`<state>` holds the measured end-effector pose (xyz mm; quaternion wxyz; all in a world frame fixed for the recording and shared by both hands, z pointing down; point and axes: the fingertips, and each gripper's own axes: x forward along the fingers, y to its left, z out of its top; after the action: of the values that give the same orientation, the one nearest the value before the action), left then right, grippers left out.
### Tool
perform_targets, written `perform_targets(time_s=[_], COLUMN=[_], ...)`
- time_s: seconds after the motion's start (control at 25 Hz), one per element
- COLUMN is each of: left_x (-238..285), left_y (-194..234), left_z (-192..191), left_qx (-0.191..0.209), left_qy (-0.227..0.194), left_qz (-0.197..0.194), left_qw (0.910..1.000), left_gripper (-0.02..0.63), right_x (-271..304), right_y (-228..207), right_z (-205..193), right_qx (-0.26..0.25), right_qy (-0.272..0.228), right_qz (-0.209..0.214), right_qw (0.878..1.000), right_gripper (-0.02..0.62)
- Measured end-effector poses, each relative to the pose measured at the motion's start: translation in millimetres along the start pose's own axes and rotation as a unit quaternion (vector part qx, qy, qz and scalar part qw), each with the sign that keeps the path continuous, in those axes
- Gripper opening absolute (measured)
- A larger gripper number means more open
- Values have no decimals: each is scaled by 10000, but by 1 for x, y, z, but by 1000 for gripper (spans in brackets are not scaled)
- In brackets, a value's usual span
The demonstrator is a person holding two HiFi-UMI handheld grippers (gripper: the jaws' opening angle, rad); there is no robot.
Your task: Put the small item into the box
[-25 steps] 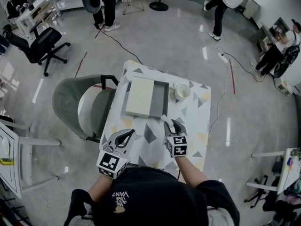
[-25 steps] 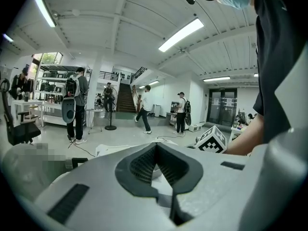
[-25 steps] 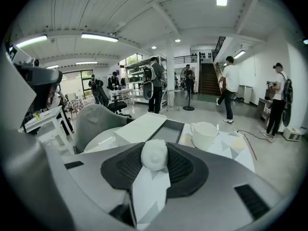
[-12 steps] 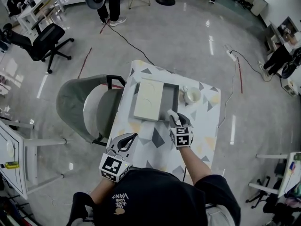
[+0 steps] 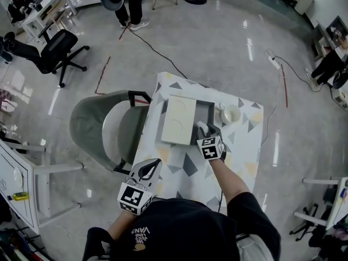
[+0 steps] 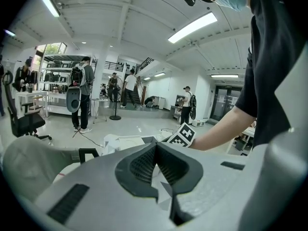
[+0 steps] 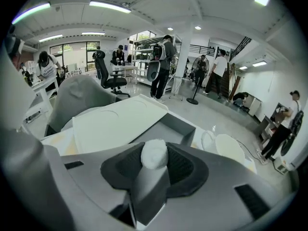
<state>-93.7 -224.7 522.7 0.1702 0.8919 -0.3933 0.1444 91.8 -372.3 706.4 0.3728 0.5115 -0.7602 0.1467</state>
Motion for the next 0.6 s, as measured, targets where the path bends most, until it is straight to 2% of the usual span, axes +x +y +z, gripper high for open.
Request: perform_targets(time_s=[0.24, 0.6], left_x=[6, 13], left_y=[3, 9], left_z=[-6, 2], left_qx=[-21, 4], left_qy=[161, 168], left_qz=[-19, 57], left_qw=[9999, 9998], left_gripper=[5, 5], right_x=[26, 50], right_y=[-7, -19], right_z=[9, 6], right_qx=[-195, -145], right_qy=[93, 221], right_qz=[-56, -200], right_qw=[9998, 9995], right_gripper=[129, 129])
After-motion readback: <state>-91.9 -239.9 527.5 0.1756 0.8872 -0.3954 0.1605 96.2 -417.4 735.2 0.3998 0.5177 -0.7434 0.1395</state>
